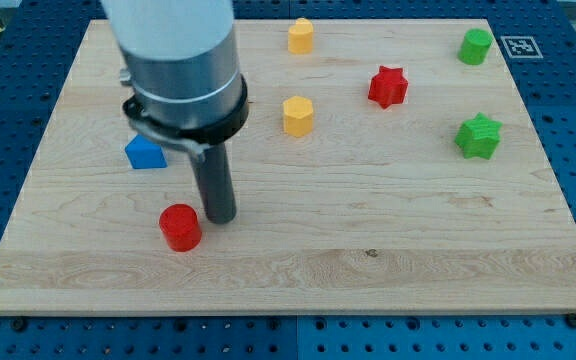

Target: Place the red circle below the blue triangle

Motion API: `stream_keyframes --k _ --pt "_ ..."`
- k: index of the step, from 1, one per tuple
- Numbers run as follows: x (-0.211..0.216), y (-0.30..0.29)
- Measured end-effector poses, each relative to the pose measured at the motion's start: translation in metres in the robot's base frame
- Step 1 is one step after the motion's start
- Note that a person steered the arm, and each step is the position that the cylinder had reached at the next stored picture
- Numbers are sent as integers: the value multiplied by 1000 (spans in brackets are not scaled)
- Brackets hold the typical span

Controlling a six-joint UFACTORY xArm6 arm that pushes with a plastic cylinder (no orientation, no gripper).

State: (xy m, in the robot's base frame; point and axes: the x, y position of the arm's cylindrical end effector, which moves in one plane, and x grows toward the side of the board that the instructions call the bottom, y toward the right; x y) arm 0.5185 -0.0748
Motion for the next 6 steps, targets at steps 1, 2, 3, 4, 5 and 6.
stream_keyframes --k 1,2,3,4,5,6 --pt "-6 -23" --pt "14 -67" --pt "10 -69" --pt "12 -7" --pt "25 41" --pt "61 34"
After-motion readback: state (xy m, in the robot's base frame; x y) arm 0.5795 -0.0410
